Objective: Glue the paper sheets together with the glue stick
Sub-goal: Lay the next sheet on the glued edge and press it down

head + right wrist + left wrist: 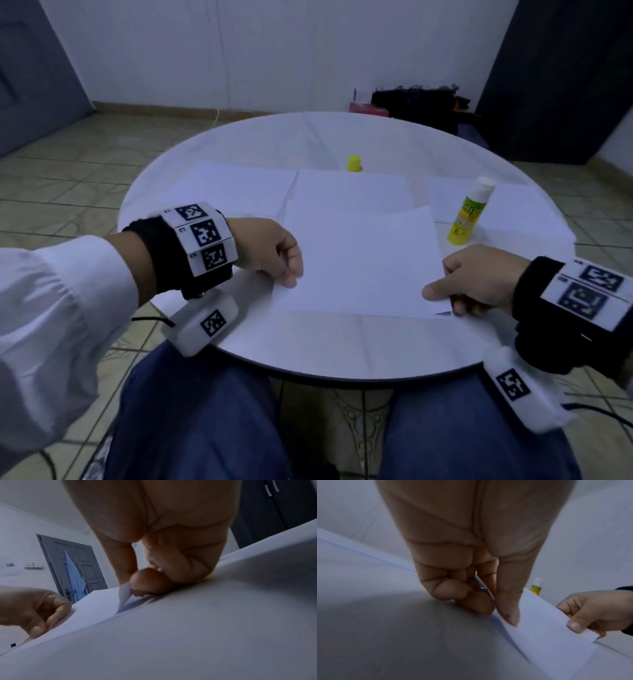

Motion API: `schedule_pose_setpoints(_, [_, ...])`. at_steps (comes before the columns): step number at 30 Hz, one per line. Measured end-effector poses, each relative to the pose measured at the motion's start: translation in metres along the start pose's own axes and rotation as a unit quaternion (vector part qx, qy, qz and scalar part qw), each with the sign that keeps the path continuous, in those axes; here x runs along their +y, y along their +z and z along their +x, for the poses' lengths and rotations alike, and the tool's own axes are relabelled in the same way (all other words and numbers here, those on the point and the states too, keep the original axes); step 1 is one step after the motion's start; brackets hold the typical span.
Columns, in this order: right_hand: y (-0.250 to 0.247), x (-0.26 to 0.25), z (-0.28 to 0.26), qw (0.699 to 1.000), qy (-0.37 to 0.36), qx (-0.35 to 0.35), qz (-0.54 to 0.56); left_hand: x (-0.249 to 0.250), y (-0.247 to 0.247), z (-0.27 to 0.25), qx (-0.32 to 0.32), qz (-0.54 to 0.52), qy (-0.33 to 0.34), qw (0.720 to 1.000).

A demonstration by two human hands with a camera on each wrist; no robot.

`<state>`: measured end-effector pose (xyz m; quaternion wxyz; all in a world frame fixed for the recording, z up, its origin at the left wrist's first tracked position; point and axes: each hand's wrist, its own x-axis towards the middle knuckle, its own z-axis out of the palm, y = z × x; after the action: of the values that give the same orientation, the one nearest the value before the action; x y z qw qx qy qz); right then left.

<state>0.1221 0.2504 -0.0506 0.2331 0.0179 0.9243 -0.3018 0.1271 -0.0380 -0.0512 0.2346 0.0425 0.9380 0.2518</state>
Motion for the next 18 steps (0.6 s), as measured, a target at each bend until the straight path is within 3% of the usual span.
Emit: schedule_pose_setpoints(18, [0.0024,0.004,0.0033,1.0,-0.017,0.015,-0.005,0.0021,0.0024,-0.0069,0.008,0.049,-0.026,0.998])
